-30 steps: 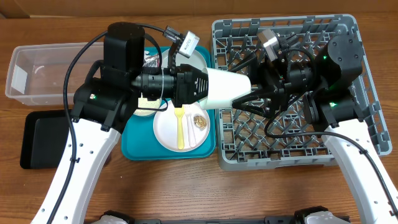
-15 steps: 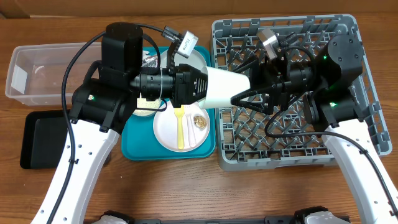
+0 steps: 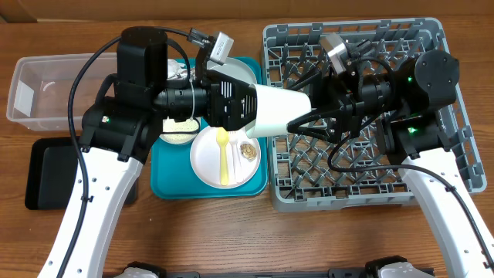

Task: Sort waste into correct bins and load items into the dishwasher rack
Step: 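Grasp the white cup with the right gripper and release the left gripper, then lower the white cup into the rack with the right gripper and release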

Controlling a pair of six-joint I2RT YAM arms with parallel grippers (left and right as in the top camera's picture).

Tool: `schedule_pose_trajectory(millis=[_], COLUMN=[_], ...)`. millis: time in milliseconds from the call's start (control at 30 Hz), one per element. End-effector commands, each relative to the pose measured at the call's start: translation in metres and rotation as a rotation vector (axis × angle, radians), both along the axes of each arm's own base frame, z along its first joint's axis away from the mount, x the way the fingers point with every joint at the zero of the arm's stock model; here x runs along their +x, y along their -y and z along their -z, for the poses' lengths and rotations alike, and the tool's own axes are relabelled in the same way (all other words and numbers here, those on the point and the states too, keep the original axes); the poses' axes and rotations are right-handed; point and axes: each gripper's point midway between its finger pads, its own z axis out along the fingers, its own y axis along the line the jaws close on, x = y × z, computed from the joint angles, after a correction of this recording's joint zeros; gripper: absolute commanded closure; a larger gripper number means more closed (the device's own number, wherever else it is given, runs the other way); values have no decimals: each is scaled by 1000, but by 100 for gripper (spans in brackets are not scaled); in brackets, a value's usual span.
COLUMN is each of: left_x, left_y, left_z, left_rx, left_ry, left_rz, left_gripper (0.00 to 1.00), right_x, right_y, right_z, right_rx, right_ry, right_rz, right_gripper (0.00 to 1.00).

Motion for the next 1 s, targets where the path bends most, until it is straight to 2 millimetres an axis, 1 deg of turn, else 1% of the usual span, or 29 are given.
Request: schedule_pose_trajectory(millis=[0,100,200,267,300,333,467,533,600,667,700,767,833,900,967], left_x=[-5,-11,-24,-30,-34,-35,-37,-41,-45,-49,-50,-53,-54,-54,-54], left_y=[-10,-17,-33,-42,-51,-54,-88,-102,-109,-115,-117,-117,-118,-118,-118], left_z=[-21,-32,-52,-58,-61,-62,-59,-58,-59,-59,-58,-56,-54,-52,-52], left_rx=[-8,-17,-26,-22,-8,0,99,147,166,187,193,198,203,206,206], left_ry=[68,102,168,195,212,217,241,263,272,278,276,267,256,249,249], left_rz=[-33,-51,-93,-122,-160,-179,-380,-465,-506,-547,-556,-555,-554,-553,-553], left_gripper=[0,0,0,0,0,0,0,0,0,0,0,0,0,0,0], right_x=[-10,-10,-10,-10,-9,-9,0,9,15,25,30,51,60,71,83], right_y=[2,2,1,1,1,1,0,-2,-2,-2,-2,-1,0,2,4], right_z=[-8,-8,-8,-8,-8,-9,-12,-15,-18,-20,-21,-20,-17,-12,-2], right_rx=[-7,-7,-8,-8,-6,-5,4,17,29,46,55,79,87,87,73], right_ry=[18,18,17,17,16,15,-44,-90,-117,-171,-183,-266,-296,-312,-331], right_rz=[-32,-32,-32,-32,-28,-26,26,75,110,166,191,296,348,404,476], right_gripper=[52,52,52,52,53,55,56,57,56,56,56,57,57,57,57])
